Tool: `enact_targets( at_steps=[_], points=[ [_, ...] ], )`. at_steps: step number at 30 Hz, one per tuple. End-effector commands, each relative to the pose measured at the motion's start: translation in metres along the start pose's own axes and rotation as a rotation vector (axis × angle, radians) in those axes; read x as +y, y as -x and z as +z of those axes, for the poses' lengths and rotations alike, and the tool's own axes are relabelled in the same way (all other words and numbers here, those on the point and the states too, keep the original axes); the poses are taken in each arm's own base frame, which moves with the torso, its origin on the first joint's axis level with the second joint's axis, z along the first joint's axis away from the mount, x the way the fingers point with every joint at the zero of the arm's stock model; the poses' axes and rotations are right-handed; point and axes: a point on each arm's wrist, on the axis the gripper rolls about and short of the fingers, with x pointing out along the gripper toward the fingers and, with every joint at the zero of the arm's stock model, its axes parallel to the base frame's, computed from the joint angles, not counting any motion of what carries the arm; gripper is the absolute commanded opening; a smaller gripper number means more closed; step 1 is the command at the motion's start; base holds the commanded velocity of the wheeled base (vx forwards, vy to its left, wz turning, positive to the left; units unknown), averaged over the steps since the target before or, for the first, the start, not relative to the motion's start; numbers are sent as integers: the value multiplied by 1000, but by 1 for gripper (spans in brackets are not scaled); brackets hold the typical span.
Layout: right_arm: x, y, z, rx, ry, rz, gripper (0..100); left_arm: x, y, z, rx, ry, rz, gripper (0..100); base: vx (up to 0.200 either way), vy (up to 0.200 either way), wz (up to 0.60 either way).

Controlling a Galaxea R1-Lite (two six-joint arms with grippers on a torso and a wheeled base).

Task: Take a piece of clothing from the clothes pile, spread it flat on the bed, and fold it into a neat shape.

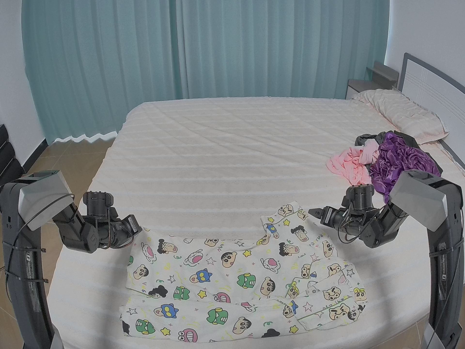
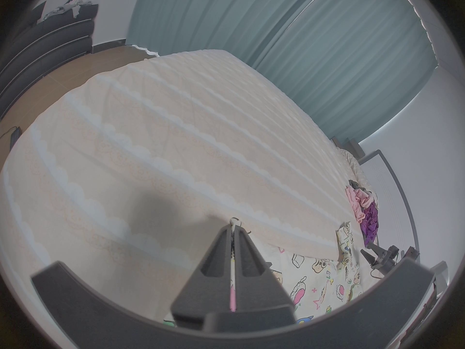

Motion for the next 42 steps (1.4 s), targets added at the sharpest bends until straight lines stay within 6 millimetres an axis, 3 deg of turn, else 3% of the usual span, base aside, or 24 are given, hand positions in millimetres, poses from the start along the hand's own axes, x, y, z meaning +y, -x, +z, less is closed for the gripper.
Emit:
enact_targets(
  at_steps=[1, 15, 22, 28, 29, 42],
  points=[
    [-4, -13, 0, 18, -4, 15, 100, 6, 2, 4, -11, 12, 9, 0, 0, 0, 0],
    [18, -39, -7, 108, 57, 113, 100, 12, 4, 7, -20, 29, 17, 0, 0, 0, 0],
    [19, -56, -8, 120, 92, 117, 100, 13, 4, 7, -18, 31, 18, 0, 0, 0, 0],
    [18, -58, -10, 135, 90, 132, 100, 13, 4, 6, -17, 30, 19, 0, 0, 0, 0],
    [18, -59, -10, 143, 89, 134, 0, 12, 4, 6, -15, 30, 19, 0, 0, 0, 0],
    [11, -58, -7, 131, 69, 121, 0, 11, 6, 9, -26, 29, 16, 0, 0, 0, 0]
  ],
)
